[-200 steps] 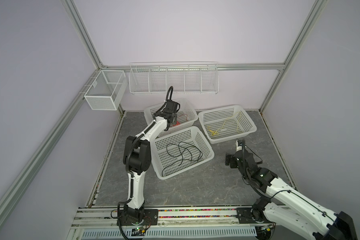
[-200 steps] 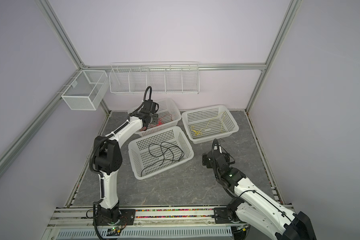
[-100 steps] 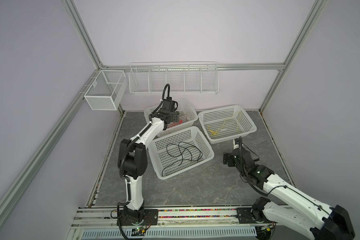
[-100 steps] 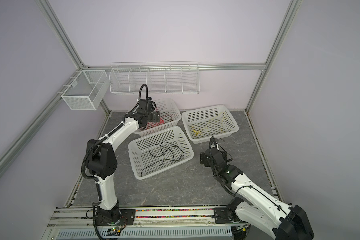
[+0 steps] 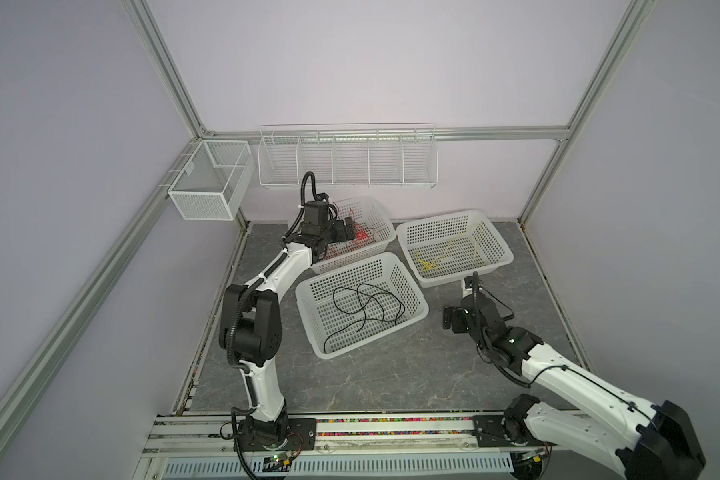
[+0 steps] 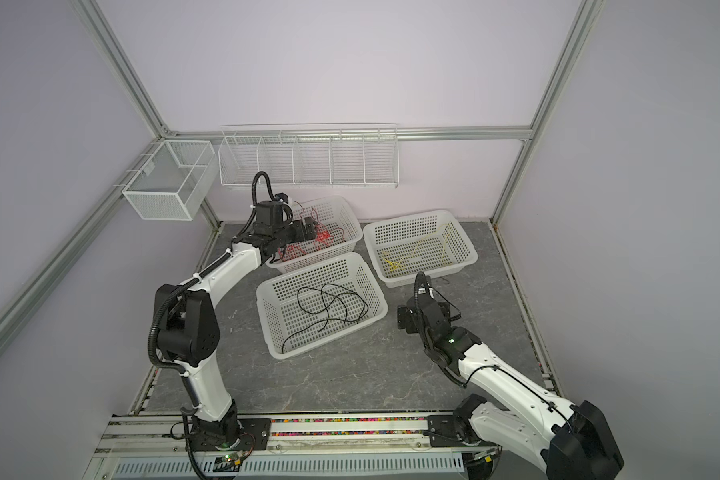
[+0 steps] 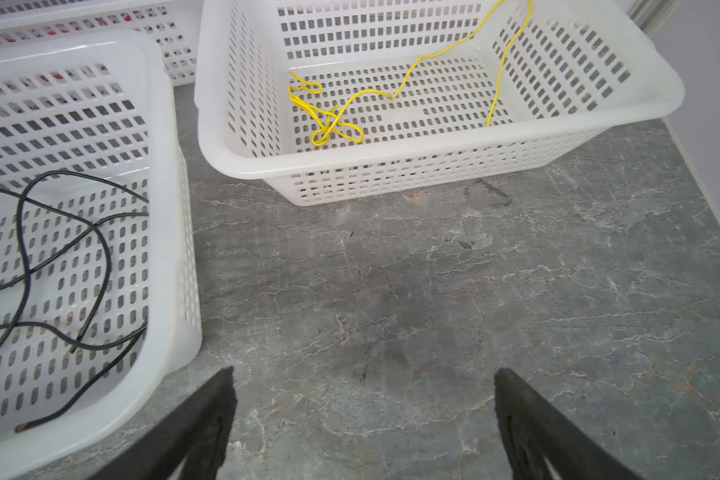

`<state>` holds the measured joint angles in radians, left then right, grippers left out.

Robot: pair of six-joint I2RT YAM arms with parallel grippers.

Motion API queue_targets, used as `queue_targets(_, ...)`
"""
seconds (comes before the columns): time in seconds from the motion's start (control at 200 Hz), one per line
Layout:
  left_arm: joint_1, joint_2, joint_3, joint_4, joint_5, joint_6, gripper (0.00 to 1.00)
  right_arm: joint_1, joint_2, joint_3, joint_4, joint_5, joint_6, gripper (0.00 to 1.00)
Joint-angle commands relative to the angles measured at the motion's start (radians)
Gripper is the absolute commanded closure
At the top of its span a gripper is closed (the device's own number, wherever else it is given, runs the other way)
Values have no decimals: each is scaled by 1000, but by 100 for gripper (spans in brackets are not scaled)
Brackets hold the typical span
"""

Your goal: Untangle the cables

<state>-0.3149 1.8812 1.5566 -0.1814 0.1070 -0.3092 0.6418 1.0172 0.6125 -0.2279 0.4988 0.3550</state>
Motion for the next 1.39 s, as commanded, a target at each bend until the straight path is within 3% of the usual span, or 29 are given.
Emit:
queue_targets(0.0,1,-42,7,30,39,-72,1,-3,30,61,85,-55,-36,2)
queue_targets(0.375,2,-70,7,-32,81,-87,0,-2,337,340,338,-389,-137,4)
queue_targets(0.785,3,-83,25,-144,117,-19,1,12,628,605,480,-639,-306,5)
queue_targets(1.145,3,-103,31,-203,149,23,2,21,807,794,466,-748,-427,6)
queue_targets(1.39,2,-134,17,-220,206,35,3,22,882,891,428,-742,-471,11)
